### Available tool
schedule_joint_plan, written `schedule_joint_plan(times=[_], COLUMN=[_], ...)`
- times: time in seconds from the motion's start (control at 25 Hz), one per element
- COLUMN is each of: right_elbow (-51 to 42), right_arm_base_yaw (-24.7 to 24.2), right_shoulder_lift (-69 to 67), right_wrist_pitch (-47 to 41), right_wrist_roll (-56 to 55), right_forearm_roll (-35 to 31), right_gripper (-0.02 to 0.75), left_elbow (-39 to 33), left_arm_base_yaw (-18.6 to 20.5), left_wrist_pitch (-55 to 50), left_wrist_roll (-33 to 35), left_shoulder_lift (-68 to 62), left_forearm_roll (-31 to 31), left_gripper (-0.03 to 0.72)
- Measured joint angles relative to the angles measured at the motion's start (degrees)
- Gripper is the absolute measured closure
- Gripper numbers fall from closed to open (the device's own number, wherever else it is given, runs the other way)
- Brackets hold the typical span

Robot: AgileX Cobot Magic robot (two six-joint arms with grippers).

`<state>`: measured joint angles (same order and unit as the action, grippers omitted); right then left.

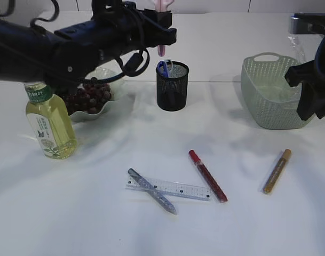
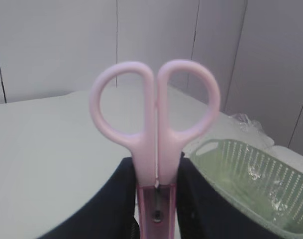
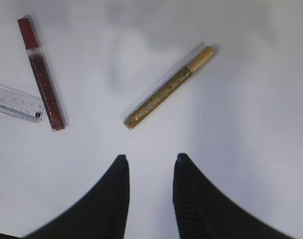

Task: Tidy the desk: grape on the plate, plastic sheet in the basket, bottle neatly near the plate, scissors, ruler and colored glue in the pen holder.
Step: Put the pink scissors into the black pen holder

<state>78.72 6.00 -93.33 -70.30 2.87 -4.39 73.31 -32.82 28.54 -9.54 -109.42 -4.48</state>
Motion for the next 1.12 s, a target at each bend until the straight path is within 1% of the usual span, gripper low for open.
schedule_joint_plan(times=[0.12,0.24,0.6,1.12], right_elbow=[0.0,0.0,0.0,0.0], right_arm_base_yaw=[0.0,0.0,0.0,0.0], right_shoulder_lift=[0.0,0.0,0.0,0.0], right_wrist_pitch=[0.0,0.0,0.0,0.0], right_wrist_roll=[0.0,0.0,0.0,0.0], right_forearm_roll=[0.0,0.0,0.0,0.0], right_gripper=[0.501,0.501,0.501,0.5], left_elbow=[0.11,2.79,12.06,19.2], left_arm_base_yaw=[0.29,0.82,1.84,1.88], left_wrist_pitch=[6.34,7.67,7.92,7.78], left_wrist_roll=[0.0,0.0,0.0,0.0], left_shoulder_lift=[-3.71,-7.28,-15.59,-22.63], left_forearm_roll=[1.82,2.85,3.28,3.33], left_gripper=[0.508,0.506,0.503,0.496])
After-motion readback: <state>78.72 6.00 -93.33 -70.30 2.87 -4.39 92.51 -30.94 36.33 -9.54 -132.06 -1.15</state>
